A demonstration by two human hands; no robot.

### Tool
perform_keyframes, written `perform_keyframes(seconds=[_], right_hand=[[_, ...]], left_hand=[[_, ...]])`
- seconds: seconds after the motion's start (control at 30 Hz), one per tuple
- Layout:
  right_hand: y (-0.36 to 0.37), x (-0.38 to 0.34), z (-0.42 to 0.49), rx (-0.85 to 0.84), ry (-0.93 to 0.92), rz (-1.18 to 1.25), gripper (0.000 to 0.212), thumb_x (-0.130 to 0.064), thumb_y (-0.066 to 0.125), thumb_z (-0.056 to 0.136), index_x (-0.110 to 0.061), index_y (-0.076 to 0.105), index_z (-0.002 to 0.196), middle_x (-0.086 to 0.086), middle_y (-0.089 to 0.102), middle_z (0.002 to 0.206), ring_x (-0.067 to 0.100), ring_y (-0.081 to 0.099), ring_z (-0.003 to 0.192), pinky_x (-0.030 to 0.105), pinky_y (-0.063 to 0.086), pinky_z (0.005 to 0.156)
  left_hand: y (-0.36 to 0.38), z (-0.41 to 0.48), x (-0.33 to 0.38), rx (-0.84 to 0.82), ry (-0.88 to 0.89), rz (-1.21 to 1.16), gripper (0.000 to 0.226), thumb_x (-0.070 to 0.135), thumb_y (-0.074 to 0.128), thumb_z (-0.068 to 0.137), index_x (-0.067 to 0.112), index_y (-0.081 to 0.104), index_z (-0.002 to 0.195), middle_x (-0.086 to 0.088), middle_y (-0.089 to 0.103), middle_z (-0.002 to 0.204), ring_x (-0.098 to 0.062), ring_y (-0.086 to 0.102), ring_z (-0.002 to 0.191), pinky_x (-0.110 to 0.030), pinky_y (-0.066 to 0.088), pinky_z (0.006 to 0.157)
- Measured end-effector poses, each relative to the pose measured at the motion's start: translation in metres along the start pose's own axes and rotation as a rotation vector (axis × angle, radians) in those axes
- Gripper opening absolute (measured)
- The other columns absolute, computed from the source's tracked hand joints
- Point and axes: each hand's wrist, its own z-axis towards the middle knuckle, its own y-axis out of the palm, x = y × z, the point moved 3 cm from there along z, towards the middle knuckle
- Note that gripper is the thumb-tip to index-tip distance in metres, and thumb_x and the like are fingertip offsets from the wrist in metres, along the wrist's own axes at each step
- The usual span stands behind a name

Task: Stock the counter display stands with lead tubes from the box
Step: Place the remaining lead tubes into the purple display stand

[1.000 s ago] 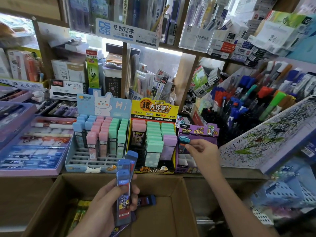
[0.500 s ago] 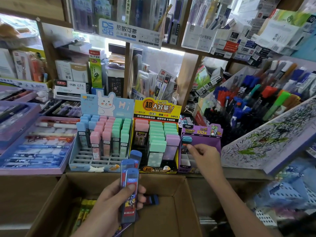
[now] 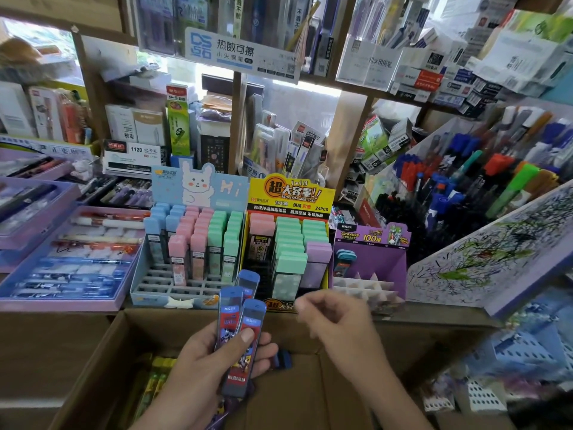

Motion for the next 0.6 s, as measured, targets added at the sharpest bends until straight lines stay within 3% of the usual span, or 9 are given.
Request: perform_keyframes(seconds=[0.13, 0.23, 0.4, 0.5, 0.6], right_hand=[[0.032, -0.003, -0.011, -0.180, 0.106, 0.176, 0.006, -0.026, 0.076, 0.093, -0.024, 0.081, 0.090, 0.003, 0.078, 0.084, 0.008, 0.069, 0.068, 0.022, 0.055, 0.065], [0.042, -0.005, -0.012, -0.195, 0.141, 0.232, 0.007, -0.030, 0.080, 0.090, -0.023, 0.080, 0.090, 0.006, 0.079, 0.089, 0.021, 0.077, 0.080, 0.033, 0.063, 0.072], [0.041, -0.002, -0.010, -0.172, 0.180, 0.341, 0.012, -0.018, 0.079, 0.090, -0.021, 0.077, 0.080, -0.001, 0.074, 0.074, 0.006, 0.067, 0.058, 0.016, 0.050, 0.055], [0.027, -0.001, -0.007, -0.120, 0.180, 0.379, 0.011, -0.018, 0.079, 0.091, -0.019, 0.075, 0.080, 0.007, 0.074, 0.077, 0.015, 0.065, 0.064, 0.022, 0.049, 0.054], [0.004, -0.001, -0.002, -0.032, 0.152, 0.402, 0.002, -0.017, 0.078, 0.088, -0.015, 0.078, 0.088, 0.016, 0.075, 0.086, 0.017, 0.067, 0.069, 0.023, 0.053, 0.057]], left_hand=[[0.000, -0.001, 0.001, -0.042, 0.011, 0.048, 0.034, 0.023, 0.079, 0.074, 0.019, 0.080, 0.108, -0.022, 0.077, 0.109, -0.038, 0.076, 0.100, -0.034, 0.064, 0.070], [-0.002, -0.001, 0.001, -0.062, 0.018, 0.047, 0.032, 0.025, 0.080, 0.073, 0.025, 0.080, 0.105, -0.018, 0.077, 0.112, -0.036, 0.076, 0.102, -0.035, 0.064, 0.073], [0.000, 0.001, 0.001, -0.011, 0.022, 0.002, 0.023, 0.031, 0.066, 0.085, 0.023, 0.081, 0.101, -0.020, 0.077, 0.109, -0.038, 0.077, 0.097, -0.038, 0.065, 0.068], [-0.002, 0.001, 0.001, 0.035, 0.038, 0.009, 0.027, 0.035, 0.064, 0.084, 0.019, 0.082, 0.096, -0.023, 0.077, 0.106, -0.039, 0.077, 0.093, -0.047, 0.065, 0.070], [-0.005, 0.004, 0.000, 0.044, 0.033, -0.027, 0.038, 0.032, 0.065, 0.083, 0.003, 0.075, 0.105, -0.028, 0.076, 0.103, -0.040, 0.077, 0.091, -0.041, 0.065, 0.065]])
